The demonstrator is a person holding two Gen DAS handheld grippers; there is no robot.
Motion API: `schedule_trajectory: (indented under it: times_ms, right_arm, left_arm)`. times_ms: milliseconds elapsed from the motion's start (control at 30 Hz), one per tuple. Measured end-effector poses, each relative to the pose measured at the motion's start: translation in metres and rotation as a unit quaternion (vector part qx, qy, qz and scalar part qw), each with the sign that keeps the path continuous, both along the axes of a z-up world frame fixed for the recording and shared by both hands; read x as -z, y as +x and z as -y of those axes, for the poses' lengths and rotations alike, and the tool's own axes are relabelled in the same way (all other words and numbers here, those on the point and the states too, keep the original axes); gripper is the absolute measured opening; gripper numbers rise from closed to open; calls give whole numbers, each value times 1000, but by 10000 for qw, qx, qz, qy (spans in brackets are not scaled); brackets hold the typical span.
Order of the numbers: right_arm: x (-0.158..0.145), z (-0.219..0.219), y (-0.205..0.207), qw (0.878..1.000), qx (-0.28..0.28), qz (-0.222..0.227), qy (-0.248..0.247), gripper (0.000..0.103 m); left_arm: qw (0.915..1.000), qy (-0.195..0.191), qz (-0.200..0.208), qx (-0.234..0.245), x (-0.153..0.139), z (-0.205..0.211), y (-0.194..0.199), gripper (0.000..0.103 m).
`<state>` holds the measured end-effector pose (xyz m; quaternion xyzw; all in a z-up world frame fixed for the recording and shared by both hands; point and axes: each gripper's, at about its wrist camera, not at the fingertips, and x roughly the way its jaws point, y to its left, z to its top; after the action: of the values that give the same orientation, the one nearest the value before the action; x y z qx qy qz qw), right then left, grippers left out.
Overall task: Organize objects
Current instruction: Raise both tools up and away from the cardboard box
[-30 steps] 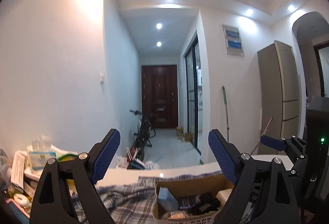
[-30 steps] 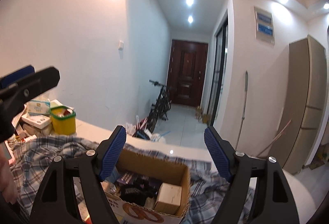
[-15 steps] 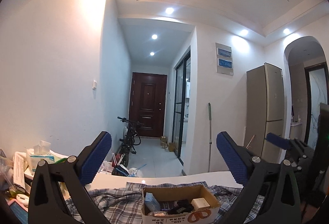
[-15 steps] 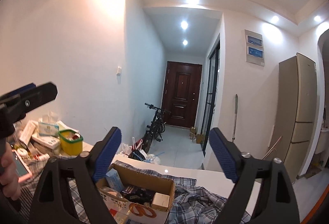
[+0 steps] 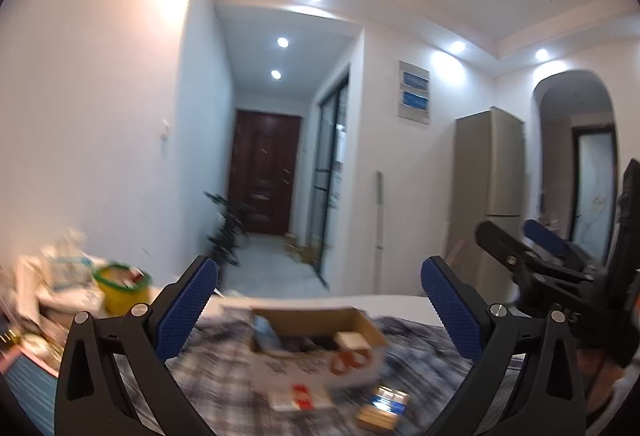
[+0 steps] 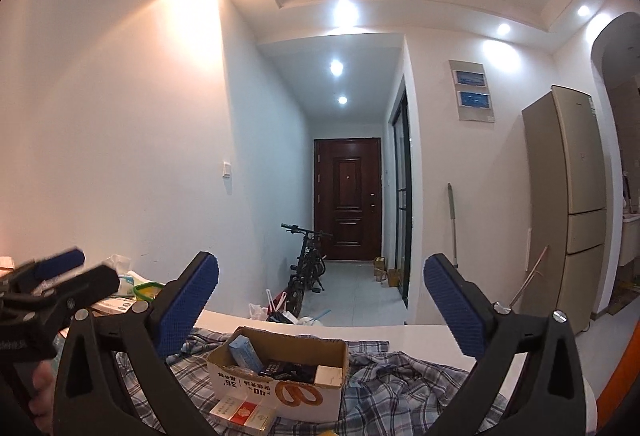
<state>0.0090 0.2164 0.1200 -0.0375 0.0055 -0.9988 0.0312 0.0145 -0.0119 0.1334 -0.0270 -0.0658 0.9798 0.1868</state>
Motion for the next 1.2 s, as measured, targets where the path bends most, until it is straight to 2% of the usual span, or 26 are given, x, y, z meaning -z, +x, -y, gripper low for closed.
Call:
schedule_trajectory:
  times_ms: [100, 300, 467, 600, 733, 867, 1033, 1200]
  right_arm:
    - [6, 4, 12, 9999, 136, -22, 66, 103]
    - [14, 9, 24, 9995, 289, -100, -15, 103]
    - [34, 3, 25, 9991, 317, 157, -254, 103]
    - [50, -6, 17, 9976, 354, 434, -403, 103]
    - [62, -12, 15, 9969, 652, 350, -258, 103]
    - [77, -12, 12, 9965, 807, 224, 12, 103]
    - [94, -15, 5, 9975, 667, 250, -8, 103]
    - [109, -17, -2, 9958, 855, 324, 72, 103]
  left_arm:
    - [9997, 73, 165, 187, 12, -3, 5, 103]
    - [9994, -257, 83, -218, 38, -10, 9, 103]
    - [9992, -191, -31, -350, 53, -7, 8, 103]
    - [9995, -116, -81, -271, 63, -6, 4, 103]
    - [9992, -210, -96, -326, 72, -10, -1, 103]
    - [9997, 49, 136, -180, 84, -4, -12, 103]
    - [9976, 121, 441, -523, 98, 1, -21, 103]
    - [9959, -122, 512, -738, 105, -7, -25, 103]
